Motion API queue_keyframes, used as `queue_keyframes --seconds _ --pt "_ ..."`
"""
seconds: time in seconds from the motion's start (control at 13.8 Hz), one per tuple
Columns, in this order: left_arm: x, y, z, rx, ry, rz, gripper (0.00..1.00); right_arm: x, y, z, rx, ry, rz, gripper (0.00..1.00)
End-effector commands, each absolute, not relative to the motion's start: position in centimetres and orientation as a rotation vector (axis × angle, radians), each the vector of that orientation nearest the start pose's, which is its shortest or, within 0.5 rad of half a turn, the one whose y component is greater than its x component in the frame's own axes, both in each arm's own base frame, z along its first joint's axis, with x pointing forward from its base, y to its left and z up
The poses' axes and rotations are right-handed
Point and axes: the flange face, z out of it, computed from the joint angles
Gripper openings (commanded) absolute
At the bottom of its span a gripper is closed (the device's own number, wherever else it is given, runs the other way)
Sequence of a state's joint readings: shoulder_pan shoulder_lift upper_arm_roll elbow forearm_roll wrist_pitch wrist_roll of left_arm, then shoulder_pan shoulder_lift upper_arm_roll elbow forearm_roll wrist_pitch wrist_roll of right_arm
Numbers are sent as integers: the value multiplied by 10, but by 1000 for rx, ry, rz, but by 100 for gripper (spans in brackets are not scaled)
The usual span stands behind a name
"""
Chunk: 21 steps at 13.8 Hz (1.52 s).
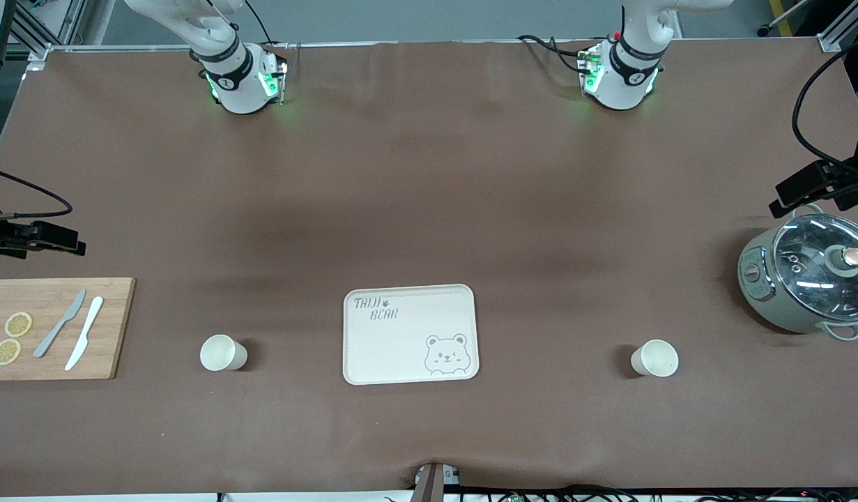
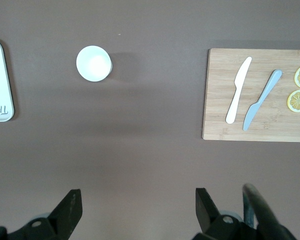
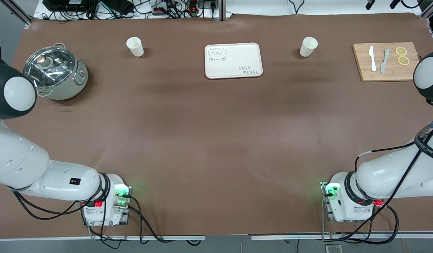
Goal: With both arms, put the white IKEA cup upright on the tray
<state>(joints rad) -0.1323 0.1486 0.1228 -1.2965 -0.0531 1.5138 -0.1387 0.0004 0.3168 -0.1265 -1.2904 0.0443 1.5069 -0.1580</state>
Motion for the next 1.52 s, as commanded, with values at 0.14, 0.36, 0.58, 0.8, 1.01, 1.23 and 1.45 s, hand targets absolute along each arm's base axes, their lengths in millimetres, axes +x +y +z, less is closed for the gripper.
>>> queue_keyframes --seconds 0.14,0.36,0.58,0.8,1.01,1.23,1.45 --pt "591 -20 665 -3187 -197 -94 100 633 -60 566 -3135 -45 144 100" --pt "594 -21 660 -3181 -169 -83 100 633 -60 566 -3135 -45 144 100" --pt "609 -25 630 -3174 -160 -8 100 634 -55 568 -3134 -52 136 100" --pt "625 -36 590 -3173 -140 -20 100 635 -44 568 -3142 -14 138 100" --pt "641 -35 548 -3166 -146 -26 100 648 -38 552 -3145 -15 131 100" --pt "661 -33 513 -3136 -145 -45 100 676 -21 514 -3152 -52 65 100" --pt "680 -31 479 -3122 -147 -83 100 698 -5 474 -3157 -80 28 100"
